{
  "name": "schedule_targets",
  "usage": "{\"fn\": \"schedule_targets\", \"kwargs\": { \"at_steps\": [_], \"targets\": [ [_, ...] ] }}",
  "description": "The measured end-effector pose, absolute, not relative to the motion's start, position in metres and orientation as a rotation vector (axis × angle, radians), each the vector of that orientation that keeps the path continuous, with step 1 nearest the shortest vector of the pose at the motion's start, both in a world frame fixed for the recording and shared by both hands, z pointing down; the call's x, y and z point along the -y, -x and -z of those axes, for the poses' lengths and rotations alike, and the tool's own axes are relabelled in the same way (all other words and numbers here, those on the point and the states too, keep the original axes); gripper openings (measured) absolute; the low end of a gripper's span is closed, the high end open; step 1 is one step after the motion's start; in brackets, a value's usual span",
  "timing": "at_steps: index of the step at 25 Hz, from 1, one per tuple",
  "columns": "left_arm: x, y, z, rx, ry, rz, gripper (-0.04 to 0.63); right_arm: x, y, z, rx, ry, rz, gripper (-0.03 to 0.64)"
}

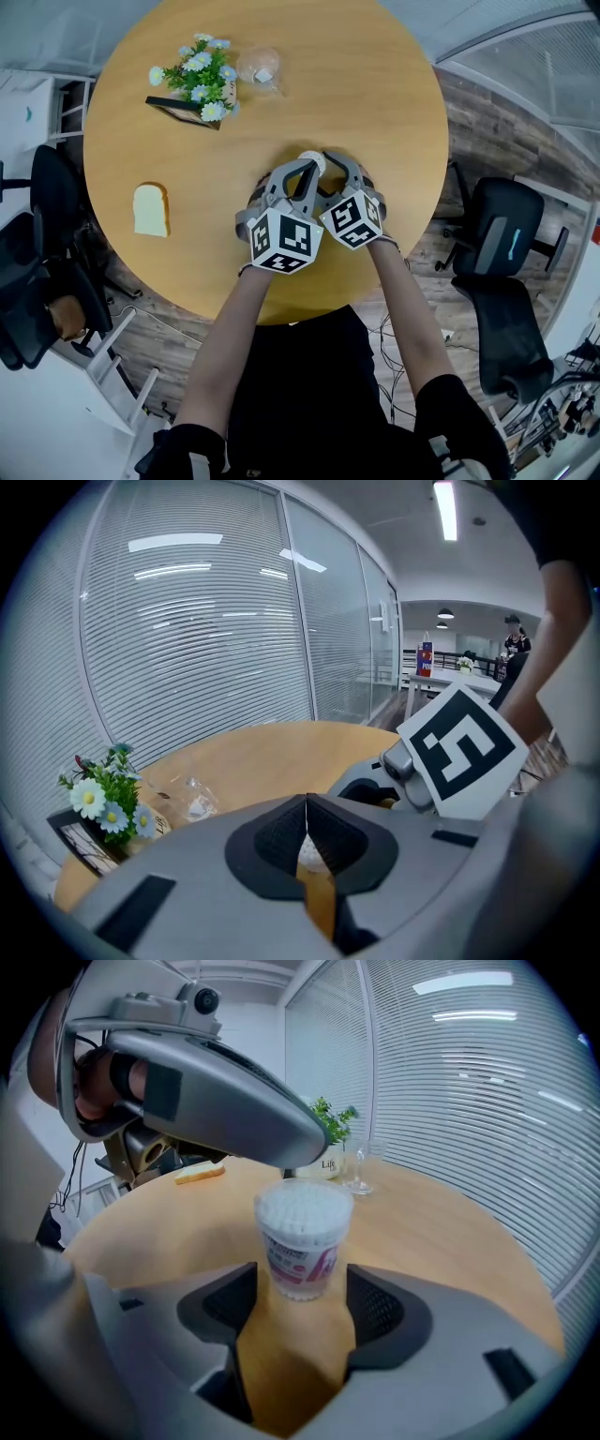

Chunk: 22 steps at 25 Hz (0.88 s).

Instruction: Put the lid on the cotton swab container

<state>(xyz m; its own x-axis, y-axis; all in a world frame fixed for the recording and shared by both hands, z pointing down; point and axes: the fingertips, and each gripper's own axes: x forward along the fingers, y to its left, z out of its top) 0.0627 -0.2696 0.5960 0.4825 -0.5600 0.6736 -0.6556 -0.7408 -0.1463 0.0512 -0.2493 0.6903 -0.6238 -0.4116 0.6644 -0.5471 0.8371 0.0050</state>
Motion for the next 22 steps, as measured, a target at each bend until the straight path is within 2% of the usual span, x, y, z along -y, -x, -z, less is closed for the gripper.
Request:
{"fn": "schedule_targets", "kwargs": {
  "at_steps": [8,15,17,22],
  "targets": [
    [0.266,-0.031,-0.588,1.174,-2.473,-0.85,0.008,0.246,-0.069,-0.684,2.303,-0.753,-0.29,0.271],
    [0.245,-0.011,-0.583,1.151,-2.461,-0.706,0.007,0.235,-0.081,-0.67,2.29,-0.85,-0.339,0.105],
    [0.238,-0.011,-0.58,1.129,-2.472,-0.705,0.006,0.229,-0.084,-0.663,2.289,-0.863,-0.332,0.031],
    [0.219,-0.006,-0.575,1.095,-2.47,-0.705,0.006,0.21,-0.081,-0.647,2.291,-0.827,-0.273,0.012]
  ]
}}
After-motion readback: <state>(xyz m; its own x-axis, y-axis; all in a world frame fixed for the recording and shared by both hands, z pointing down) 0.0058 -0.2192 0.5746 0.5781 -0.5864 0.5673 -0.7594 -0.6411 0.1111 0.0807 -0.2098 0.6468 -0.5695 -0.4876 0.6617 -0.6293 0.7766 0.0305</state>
